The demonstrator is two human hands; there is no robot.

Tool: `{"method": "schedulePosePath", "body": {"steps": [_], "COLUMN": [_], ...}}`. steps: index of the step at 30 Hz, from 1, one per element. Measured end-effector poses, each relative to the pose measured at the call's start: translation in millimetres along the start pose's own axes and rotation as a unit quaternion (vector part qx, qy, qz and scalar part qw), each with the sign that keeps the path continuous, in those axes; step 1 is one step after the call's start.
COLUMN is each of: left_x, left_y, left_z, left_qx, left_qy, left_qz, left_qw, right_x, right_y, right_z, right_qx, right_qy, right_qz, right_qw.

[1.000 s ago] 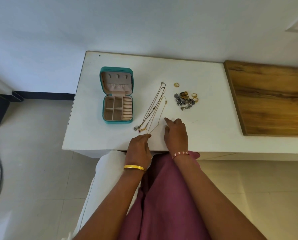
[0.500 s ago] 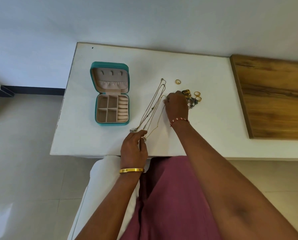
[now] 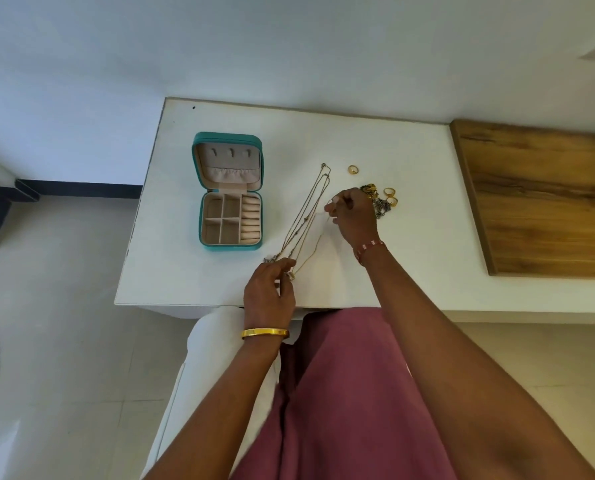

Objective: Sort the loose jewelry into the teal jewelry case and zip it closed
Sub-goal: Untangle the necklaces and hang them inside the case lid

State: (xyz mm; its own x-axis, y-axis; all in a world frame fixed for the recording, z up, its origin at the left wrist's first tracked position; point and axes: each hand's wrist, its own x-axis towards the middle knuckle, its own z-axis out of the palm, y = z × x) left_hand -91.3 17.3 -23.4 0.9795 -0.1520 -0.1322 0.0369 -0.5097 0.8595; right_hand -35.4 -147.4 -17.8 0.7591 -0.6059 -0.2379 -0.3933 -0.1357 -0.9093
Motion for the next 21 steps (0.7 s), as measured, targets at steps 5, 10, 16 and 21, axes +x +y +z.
{"method": "schedulePosePath", "body": {"steps": [5, 10, 16, 21], "left_x": [-20.4, -35.3, -43.4, -51.6], "left_y": [14.0, 34.3, 66.7, 97.4], "left_z": [-13.7, -33.0, -57.8, -77.4], "left_qx": [-0.008, -0.025, -0.056, -0.096], "left_qy": [-0.005, 0.011, 0.048, 0.067], "left_qz": [0.023, 0.027, 0.071, 0.101], "left_qw": [1.0, 0.999, 0.995, 0.988], "right_x": [-35.9, -74.0, -119.2, -150.1], "right_y": [-27.2, -62.0, -107.2, -137.3], "right_z": [-20.0, -38.2, -58.5, -74.7], "right_qx": [0.118, 0.256, 0.218, 0.201], "right_qy": [-0.075, -0.132, -0.168, -0.2], "right_qz": [0.064, 0.081, 0.024, -0.009], "right_qw": [0.988, 0.954, 0.961, 0.959]}}
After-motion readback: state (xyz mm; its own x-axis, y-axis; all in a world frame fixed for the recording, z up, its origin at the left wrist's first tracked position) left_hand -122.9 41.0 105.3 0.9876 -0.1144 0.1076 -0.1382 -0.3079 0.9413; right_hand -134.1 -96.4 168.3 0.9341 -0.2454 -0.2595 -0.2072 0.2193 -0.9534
